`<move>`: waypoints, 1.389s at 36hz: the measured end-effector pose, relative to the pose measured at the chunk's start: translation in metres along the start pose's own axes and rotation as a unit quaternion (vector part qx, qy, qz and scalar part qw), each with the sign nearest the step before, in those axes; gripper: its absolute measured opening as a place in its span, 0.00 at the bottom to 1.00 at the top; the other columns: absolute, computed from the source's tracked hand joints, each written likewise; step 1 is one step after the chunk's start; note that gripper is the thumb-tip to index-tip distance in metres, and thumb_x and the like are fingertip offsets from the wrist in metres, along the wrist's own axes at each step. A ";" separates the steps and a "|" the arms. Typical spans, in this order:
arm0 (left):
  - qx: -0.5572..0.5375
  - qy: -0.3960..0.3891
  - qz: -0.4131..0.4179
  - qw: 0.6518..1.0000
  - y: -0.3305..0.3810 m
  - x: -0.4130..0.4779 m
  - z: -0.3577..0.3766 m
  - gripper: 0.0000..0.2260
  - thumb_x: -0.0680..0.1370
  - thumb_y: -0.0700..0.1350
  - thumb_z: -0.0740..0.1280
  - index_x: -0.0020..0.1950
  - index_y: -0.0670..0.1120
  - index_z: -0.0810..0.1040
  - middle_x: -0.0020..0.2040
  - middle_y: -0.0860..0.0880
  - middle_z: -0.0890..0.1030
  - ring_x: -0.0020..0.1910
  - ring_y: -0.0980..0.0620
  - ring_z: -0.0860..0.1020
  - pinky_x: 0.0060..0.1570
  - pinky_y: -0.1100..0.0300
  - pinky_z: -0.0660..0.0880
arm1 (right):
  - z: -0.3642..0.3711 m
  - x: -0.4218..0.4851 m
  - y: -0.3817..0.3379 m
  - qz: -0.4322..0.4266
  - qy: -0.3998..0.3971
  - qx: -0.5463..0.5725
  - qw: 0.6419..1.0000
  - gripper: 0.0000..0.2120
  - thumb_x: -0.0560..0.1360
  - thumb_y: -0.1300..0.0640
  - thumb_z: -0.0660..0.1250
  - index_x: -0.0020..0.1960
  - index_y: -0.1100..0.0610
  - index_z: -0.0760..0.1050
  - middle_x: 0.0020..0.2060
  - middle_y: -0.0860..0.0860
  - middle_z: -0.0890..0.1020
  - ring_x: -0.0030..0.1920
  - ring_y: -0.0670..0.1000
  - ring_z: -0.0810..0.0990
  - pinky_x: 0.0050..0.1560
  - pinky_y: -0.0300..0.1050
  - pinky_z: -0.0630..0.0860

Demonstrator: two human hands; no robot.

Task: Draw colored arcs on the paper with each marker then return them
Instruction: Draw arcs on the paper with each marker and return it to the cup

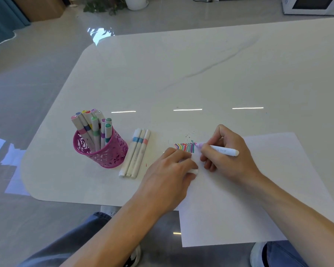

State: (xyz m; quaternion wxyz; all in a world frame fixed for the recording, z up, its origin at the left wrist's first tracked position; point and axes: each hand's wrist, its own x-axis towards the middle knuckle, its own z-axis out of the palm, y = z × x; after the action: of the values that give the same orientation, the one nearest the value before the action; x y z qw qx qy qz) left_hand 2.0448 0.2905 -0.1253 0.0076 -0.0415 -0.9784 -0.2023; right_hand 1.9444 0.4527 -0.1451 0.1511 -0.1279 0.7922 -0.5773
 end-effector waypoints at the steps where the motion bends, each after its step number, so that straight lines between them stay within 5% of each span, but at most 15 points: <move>1: -0.001 -0.001 -0.001 1.000 0.000 0.000 0.000 0.08 0.80 0.48 0.68 0.57 0.53 0.83 0.62 0.55 0.78 0.63 0.54 0.72 0.59 0.59 0.74 | 0.000 0.000 0.000 -0.001 0.000 0.000 1.000 0.16 0.75 0.58 0.74 0.37 0.48 0.69 0.30 0.53 0.85 0.28 0.55 0.84 0.28 0.44 0.78; 41: -0.014 0.004 -0.011 1.000 0.000 0.002 0.001 0.08 0.79 0.47 0.69 0.56 0.53 0.83 0.62 0.55 0.78 0.63 0.55 0.71 0.59 0.59 0.73 | 0.000 0.002 0.001 0.017 -0.008 0.014 1.000 0.15 0.73 0.62 0.73 0.36 0.55 0.68 0.27 0.55 0.83 0.23 0.51 0.78 0.25 0.39 0.73; 50: -0.015 0.006 -0.010 1.000 0.001 0.001 0.000 0.08 0.79 0.48 0.68 0.56 0.53 0.83 0.63 0.57 0.78 0.63 0.55 0.70 0.58 0.59 0.73 | 0.000 0.002 -0.002 0.037 -0.015 0.007 0.999 0.11 0.67 0.55 0.70 0.36 0.56 0.68 0.26 0.56 0.83 0.23 0.52 0.77 0.24 0.40 0.71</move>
State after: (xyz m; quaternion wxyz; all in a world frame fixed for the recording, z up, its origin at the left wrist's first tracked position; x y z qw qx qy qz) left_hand 2.0435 0.2913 -0.1248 0.0113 -0.0308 -0.9756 -0.2172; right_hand 1.9428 0.4514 -0.1436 0.1852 -0.1064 0.7898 -0.5749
